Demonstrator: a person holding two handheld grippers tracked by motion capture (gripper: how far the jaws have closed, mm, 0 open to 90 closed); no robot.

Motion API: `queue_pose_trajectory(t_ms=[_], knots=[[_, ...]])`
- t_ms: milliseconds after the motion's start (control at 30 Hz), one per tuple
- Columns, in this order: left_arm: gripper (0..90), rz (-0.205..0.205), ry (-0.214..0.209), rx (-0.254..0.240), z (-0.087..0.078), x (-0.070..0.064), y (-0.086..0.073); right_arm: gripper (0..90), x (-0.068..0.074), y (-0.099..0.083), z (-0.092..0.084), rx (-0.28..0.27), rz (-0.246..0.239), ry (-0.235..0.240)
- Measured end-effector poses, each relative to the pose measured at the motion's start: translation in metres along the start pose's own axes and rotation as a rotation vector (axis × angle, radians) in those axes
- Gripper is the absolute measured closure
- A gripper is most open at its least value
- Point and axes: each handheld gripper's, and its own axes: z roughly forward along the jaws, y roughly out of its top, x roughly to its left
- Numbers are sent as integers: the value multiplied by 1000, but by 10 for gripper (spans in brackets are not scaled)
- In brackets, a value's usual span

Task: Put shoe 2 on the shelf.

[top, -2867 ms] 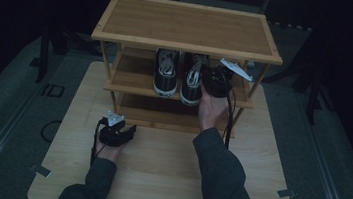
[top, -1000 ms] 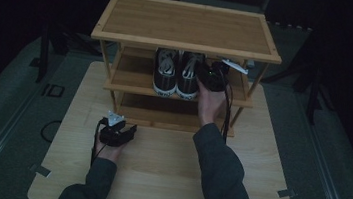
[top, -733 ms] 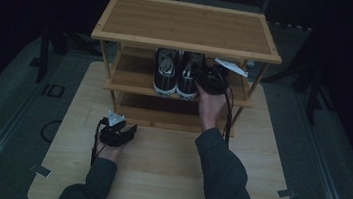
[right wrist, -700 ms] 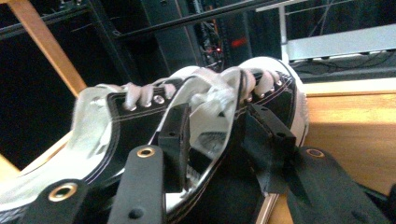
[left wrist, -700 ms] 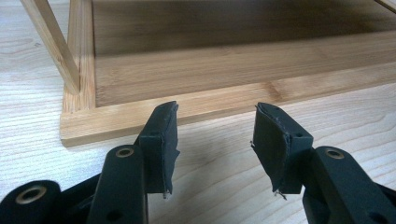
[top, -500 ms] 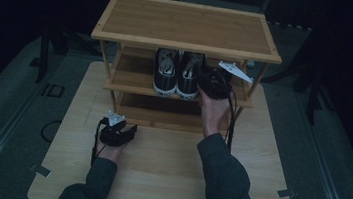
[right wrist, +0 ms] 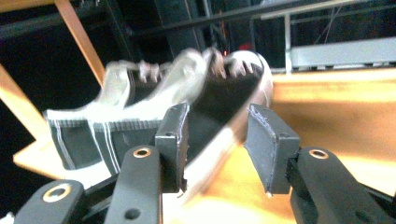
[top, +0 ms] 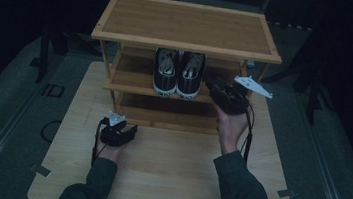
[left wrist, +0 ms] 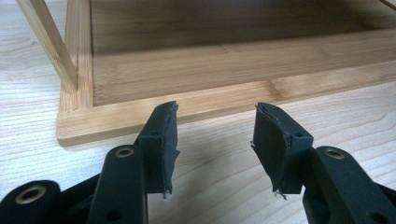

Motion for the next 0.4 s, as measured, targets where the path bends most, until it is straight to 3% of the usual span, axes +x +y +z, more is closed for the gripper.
queue_pose_trajectory(t_ms=[400], knots=[[497,7,1,5,0,-1,-1,573,-20,-40,-27,170,-84,5]])
